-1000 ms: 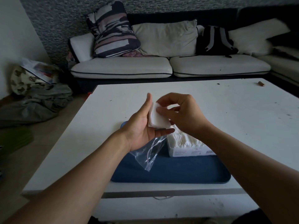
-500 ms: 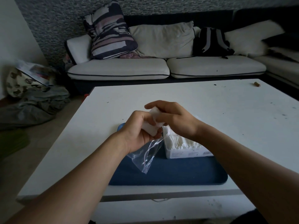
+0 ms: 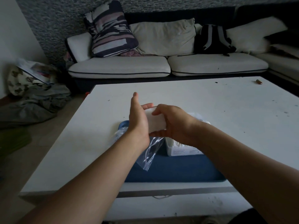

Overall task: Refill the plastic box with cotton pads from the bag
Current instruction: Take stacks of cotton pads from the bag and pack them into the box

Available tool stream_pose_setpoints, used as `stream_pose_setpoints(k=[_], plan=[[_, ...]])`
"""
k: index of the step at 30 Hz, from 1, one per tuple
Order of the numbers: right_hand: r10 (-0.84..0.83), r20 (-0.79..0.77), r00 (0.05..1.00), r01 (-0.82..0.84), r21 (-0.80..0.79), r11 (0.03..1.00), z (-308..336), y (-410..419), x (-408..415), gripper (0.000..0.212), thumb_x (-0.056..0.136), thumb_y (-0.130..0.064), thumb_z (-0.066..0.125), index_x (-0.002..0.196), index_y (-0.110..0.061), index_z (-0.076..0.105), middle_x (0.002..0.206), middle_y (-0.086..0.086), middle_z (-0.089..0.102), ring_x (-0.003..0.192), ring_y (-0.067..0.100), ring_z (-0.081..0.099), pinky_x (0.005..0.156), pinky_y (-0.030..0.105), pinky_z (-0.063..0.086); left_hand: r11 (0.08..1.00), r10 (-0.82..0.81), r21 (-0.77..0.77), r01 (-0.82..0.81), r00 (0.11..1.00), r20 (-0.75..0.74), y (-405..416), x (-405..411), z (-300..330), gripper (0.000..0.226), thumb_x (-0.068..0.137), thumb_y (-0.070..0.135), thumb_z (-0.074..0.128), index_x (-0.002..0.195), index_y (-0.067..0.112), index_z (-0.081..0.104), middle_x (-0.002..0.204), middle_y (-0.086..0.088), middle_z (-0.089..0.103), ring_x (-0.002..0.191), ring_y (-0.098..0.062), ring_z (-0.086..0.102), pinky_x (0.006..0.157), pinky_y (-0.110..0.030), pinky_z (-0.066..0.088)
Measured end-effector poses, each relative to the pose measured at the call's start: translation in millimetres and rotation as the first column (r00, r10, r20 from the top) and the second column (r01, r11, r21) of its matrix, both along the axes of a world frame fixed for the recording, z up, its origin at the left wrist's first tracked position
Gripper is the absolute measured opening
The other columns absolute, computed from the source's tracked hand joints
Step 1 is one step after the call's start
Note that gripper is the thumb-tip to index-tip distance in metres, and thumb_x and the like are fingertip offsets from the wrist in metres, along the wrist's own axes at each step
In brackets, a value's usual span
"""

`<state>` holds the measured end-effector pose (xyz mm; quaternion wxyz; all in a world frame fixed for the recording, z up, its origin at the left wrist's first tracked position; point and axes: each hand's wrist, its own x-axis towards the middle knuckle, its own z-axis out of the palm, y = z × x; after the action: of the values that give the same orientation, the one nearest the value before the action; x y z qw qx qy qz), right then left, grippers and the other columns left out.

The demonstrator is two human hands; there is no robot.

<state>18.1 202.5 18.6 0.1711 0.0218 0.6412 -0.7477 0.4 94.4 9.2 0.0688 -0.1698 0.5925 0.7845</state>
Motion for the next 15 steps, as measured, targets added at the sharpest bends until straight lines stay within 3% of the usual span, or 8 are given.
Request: stream_pose_setpoints(k=[2, 6, 9, 12, 15], plan=[[0.028, -0.003, 1.000, -0.028, -0.024, 0.999, 0.4, -3.3, 0.9, 0.017, 0.097, -0.014, 0.050, 0.100, -0.012, 0.066, 0.097, 0.015, 0.064, 0.087, 0.025, 0.064, 0.072, 0.036, 0.060, 0.999, 0.050, -0.016, -0.050, 0.999, -0.010, 2.2, -0.8, -1.5, 0.066, 0.093, 0.072, 0.036, 0.100, 0.017, 0.071, 0.108, -0.014, 0.073, 0.103, -0.034, 0.069, 0.093, -0.050, 0.056], [-0.012, -0.028, 1.000, 0.012, 0.029, 1.000, -5.9, 2.9, -5.9, 0.031, 0.095, -0.011, 0.065, 0.121, 0.005, 0.062, 0.121, 0.025, 0.066, 0.111, 0.036, 0.067, 0.094, 0.047, 0.057, 0.998, 0.026, -0.048, -0.030, 0.996, -0.083, 3.3, -2.7, -3.0, 0.066, 0.095, 0.071, 0.033, 0.103, 0.016, 0.069, 0.109, -0.014, 0.073, 0.102, -0.032, 0.068, 0.087, -0.044, 0.056], [-0.059, 0.016, 0.998, 0.056, 0.140, 0.988, -5.1, 14.4, -11.9, 0.034, 0.091, -0.009, 0.070, 0.119, 0.007, 0.061, 0.115, 0.024, 0.069, 0.101, 0.033, 0.072, 0.081, 0.040, 0.063, 0.969, -0.025, -0.247, -0.024, 0.981, -0.195, 5.1, -6.3, -9.3, 0.058, 0.099, 0.064, 0.036, 0.104, 0.015, 0.067, 0.111, -0.010, 0.071, 0.105, -0.028, 0.066, 0.095, -0.047, 0.054], [-0.174, 0.028, 0.984, 0.149, 0.397, 0.906, -3.0, 36.7, -19.7, 0.037, 0.090, -0.022, 0.072, 0.117, -0.001, 0.057, 0.105, 0.021, 0.072, 0.083, 0.028, 0.074, 0.064, 0.032, 0.061, 0.767, -0.226, -0.638, -0.065, 0.903, -0.364, -7.6, -12.2, -18.8, 0.029, 0.098, 0.042, 0.055, 0.104, 0.016, 0.065, 0.105, 0.000, 0.070, 0.094, -0.015, 0.065, 0.080, -0.031, 0.054], [-0.167, 0.064, 0.984, 0.098, 0.585, 0.805, -6.8, 45.0, -19.3, 0.034, 0.087, -0.025, 0.068, 0.106, 0.002, 0.061, 0.099, 0.028, 0.073, 0.075, 0.029, 0.064, 0.056, 0.030, 0.043, 0.435, -0.559, -0.900, 0.028, 0.792, -0.245, -21.3, -15.6, -29.0, 0.012, 0.092, 0.027, 0.065, 0.094, 0.018, 0.072, 0.091, 0.005, 0.072, 0.085, -0.014, 0.067, 0.077, -0.032, 0.055]])
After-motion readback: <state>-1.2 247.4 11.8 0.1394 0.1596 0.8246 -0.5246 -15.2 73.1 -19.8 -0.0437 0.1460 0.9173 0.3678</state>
